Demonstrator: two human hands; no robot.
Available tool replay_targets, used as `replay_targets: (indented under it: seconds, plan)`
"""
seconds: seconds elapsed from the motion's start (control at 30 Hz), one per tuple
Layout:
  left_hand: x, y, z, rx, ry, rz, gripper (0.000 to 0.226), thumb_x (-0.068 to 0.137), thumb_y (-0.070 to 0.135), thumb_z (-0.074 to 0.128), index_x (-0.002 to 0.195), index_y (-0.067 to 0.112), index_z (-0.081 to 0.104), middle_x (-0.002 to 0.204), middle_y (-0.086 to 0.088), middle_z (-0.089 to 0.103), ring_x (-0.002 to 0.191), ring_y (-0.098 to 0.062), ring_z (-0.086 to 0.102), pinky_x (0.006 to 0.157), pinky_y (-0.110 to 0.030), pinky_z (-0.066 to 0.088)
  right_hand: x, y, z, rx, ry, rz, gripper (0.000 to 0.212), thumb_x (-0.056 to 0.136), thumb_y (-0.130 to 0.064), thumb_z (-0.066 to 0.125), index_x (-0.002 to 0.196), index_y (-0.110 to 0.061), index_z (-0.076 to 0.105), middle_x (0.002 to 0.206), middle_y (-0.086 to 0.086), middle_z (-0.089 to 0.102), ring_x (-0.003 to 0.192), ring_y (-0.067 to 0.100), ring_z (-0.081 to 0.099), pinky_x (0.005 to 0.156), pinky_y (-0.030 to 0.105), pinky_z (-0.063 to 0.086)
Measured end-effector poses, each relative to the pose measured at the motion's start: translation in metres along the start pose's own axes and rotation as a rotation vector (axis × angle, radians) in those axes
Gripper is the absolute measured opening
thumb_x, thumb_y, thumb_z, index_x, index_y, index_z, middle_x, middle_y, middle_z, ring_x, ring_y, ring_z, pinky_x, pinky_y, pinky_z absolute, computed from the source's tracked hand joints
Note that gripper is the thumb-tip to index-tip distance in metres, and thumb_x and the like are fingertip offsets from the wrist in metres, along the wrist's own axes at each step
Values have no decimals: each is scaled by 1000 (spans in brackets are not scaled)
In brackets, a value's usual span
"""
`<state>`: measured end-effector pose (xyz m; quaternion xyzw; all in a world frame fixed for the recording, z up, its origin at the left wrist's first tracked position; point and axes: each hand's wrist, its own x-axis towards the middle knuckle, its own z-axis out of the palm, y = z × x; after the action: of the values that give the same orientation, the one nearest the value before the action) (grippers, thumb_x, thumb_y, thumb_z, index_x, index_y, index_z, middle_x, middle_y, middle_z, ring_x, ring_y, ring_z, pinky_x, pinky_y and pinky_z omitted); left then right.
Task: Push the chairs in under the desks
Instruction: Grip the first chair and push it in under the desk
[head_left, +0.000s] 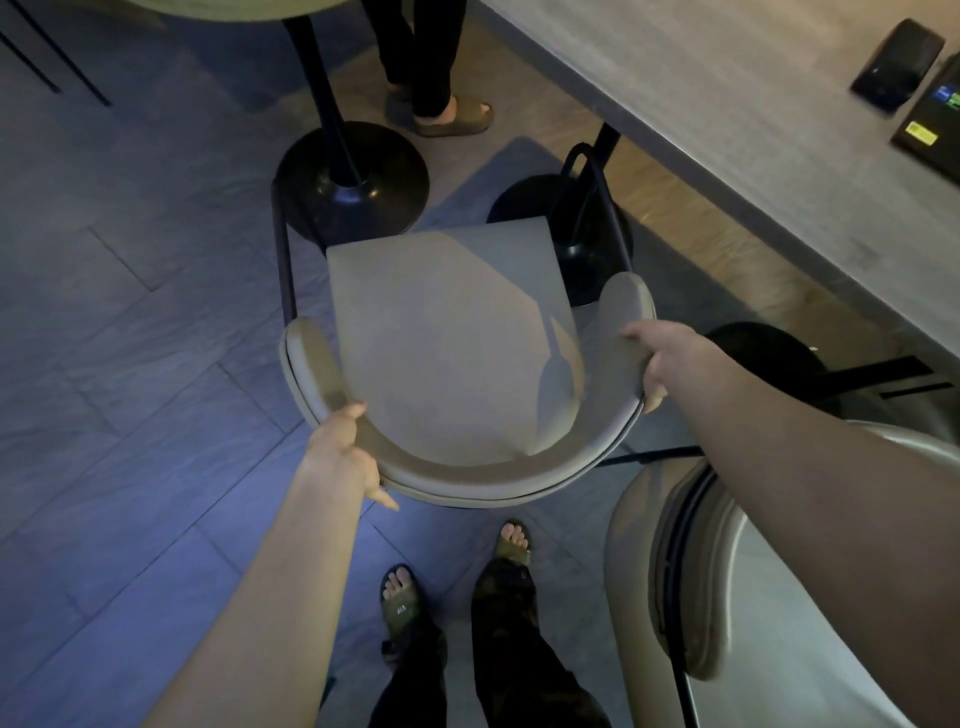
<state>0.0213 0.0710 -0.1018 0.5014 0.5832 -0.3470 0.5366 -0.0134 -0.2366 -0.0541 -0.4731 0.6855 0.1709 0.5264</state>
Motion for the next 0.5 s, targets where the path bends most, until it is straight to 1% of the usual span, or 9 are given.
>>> replay_targets:
  seconds: [0.1, 0.17, 0.2, 0.27, 0.3, 0.33, 0.4, 0.5]
  plan:
    - [7, -2, 2, -15, 24, 14, 63, 91, 33, 63, 147, 20, 38, 154, -8, 39, 140, -40, 34, 101, -79, 10, 14, -6, -6, -32, -67, 73, 64, 90, -24, 69, 144, -9, 39, 142, 20, 47, 127, 46, 46, 105, 72, 30]
    - [10, -2, 4, -23, 28, 31, 59, 89, 35, 65, 143, 22, 45, 149, -5, 47, 135, -39, 43, 99, -81, 16, 24, -10, -11, -52, -114, 113, 67, 89, -23, 70, 144, -9, 36, 141, 24, 44, 128, 52, 42, 96, 81, 28]
    - [9, -2, 4, -30, 33, 31, 57, 87, 35, 66, 140, 23, 48, 145, -4, 51, 132, -40, 46, 97, -82, 19, 25, -11, -11, -66, -129, 128, 67, 88, -24, 71, 143, -9, 36, 139, 25, 44, 130, 53, 41, 93, 82, 27]
    - [13, 0, 4, -46, 56, 36, 59, 84, 35, 70, 138, 23, 49, 142, -6, 54, 129, -42, 48, 93, -83, 22, 25, -11, -8, -106, -139, 141, 62, 88, -26, 73, 137, -8, 38, 135, 27, 45, 131, 51, 41, 101, 78, 26]
    - [16, 1, 4, -50, 72, 42, 62, 82, 35, 71, 139, 23, 49, 142, -7, 54, 128, -42, 49, 91, -84, 22, 25, -11, -7, -130, -137, 144, 63, 88, -25, 73, 137, -8, 39, 134, 27, 46, 131, 49, 42, 105, 75, 26]
    - [15, 1, 6, -61, 84, 32, 64, 81, 36, 73, 139, 22, 49, 142, -8, 54, 128, -43, 49, 91, -84, 22, 25, -11, -6, -151, -133, 142, 63, 88, -23, 73, 139, -8, 39, 131, 27, 47, 131, 48, 43, 106, 73, 27]
    - [15, 1, 7, -83, 89, 25, 63, 82, 36, 72, 139, 21, 48, 142, -8, 53, 128, -43, 48, 94, -83, 21, 27, -9, -6, -176, -123, 126, 57, 91, -17, 69, 138, -9, 39, 120, 26, 47, 128, 46, 45, 102, 73, 30]
    - [16, -3, 8, -108, 103, 52, 57, 87, 33, 66, 139, 19, 47, 142, -7, 53, 129, -41, 48, 98, -79, 24, 34, -7, -8, -157, -114, 78, 40, 94, -11, 63, 125, -9, 37, 110, 24, 47, 126, 48, 47, 101, 76, 30]
